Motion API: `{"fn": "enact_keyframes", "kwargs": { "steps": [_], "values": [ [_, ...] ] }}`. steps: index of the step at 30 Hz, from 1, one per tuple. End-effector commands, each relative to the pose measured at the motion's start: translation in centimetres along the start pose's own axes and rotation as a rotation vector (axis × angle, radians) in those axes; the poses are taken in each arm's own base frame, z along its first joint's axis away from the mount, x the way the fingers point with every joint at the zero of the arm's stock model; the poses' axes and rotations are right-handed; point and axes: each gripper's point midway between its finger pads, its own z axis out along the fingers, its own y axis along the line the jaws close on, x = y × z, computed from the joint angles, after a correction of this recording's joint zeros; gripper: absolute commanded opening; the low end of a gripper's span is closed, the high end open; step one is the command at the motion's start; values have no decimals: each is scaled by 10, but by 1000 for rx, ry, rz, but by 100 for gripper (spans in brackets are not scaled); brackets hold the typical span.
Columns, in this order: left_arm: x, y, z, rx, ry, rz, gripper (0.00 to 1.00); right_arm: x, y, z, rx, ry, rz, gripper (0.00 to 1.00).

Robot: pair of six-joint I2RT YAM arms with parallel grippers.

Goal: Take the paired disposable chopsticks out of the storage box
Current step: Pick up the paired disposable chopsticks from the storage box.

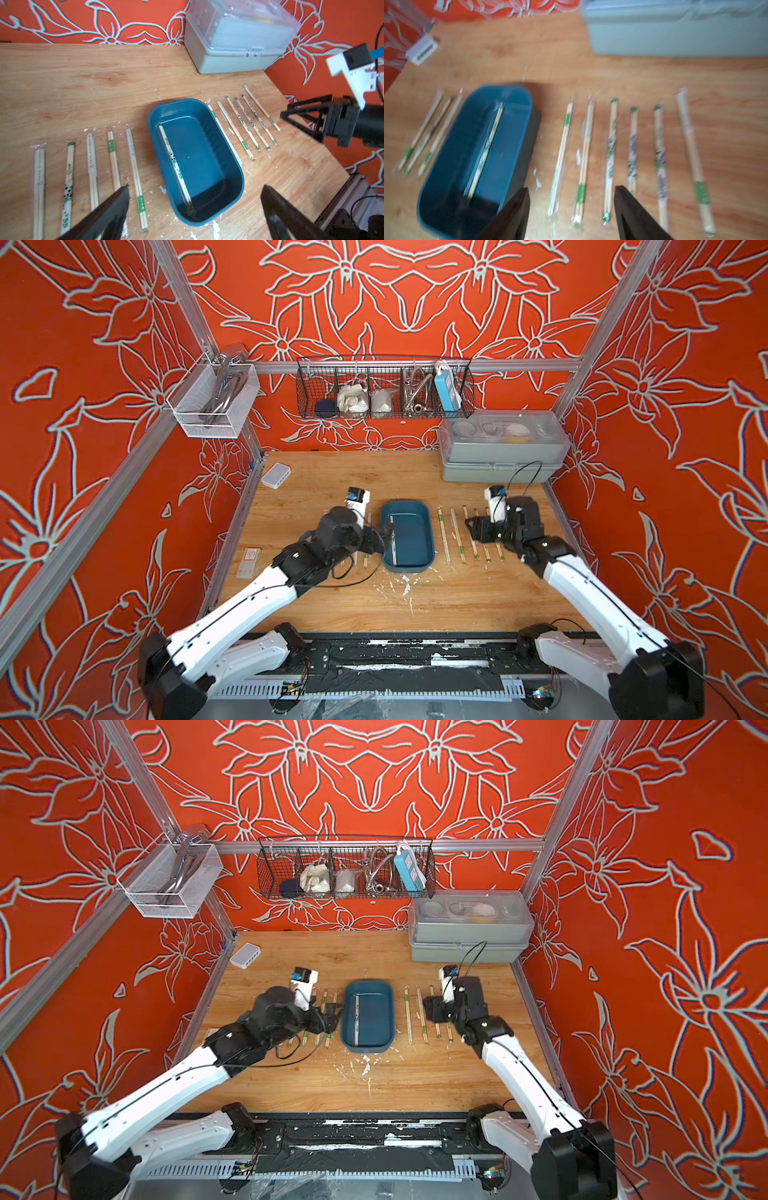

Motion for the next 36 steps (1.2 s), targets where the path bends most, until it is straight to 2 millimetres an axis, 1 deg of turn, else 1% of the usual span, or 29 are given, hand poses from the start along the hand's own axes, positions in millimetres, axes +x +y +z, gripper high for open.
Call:
{"fn": "enact_keyframes", "kwargs": {
  "steps": [1,3,6,9,12,14,17,21,25,29,31,36],
  "values": [
    [29,5,24,-130,168,32,97,-8,4,-3,-30,-123,30,69],
    [31,1,40,-157,201,40,95,1,9,-2,-54,-130,14,69],
    [34,-5,64,-155,217,43,91,7,14,-2,-65,-168,-26,69],
    [34,-8,82,-160,230,55,91,7,9,-5,-39,-190,-31,69],
    [41,-9,100,-169,289,55,88,9,3,-7,-12,-224,-20,69],
    [49,-6,112,-180,341,31,85,9,-2,-11,11,-249,-11,69],
    [58,1,126,-198,397,-4,79,8,-6,-18,33,-289,0,69],
    [67,12,138,-253,454,2,74,9,-7,-22,35,-299,7,69],
    [72,24,143,-323,483,19,74,11,-11,-18,58,-276,19,69],
    [78,32,150,-348,499,10,74,13,-10,-12,55,-245,22,69],
    [85,37,155,-356,526,5,75,15,-11,-8,60,-227,25,69],
    [92,45,160,-374,540,-9,75,16,-15,-5,81,-211,37,69]
  ]
}}
